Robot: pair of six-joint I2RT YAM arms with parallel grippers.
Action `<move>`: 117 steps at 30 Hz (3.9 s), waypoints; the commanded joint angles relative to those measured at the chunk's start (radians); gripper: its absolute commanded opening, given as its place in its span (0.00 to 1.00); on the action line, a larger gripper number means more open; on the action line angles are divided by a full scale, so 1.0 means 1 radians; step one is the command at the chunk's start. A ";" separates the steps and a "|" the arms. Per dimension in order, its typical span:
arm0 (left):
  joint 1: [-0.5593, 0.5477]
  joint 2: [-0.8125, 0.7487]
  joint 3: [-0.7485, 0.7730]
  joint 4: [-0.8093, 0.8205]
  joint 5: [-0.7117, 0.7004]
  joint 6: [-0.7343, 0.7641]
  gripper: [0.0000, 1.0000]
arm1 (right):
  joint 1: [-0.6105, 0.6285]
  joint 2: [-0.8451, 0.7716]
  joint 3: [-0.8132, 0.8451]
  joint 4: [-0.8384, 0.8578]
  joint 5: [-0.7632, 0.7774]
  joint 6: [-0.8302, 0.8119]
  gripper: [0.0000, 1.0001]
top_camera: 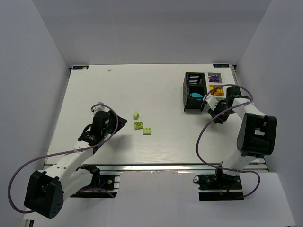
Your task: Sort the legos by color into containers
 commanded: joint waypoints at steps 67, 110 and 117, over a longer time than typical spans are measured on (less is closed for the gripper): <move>-0.001 0.520 0.488 -0.198 0.035 0.200 0.41 | 0.222 -0.072 0.422 0.135 -0.728 0.387 0.58; -0.123 0.907 0.870 -0.343 -0.053 0.654 0.17 | 0.302 -0.273 0.123 0.269 -0.628 0.606 0.54; -0.123 0.810 0.890 -0.119 0.169 0.479 0.15 | 0.290 -0.380 0.083 0.476 -0.378 0.795 0.00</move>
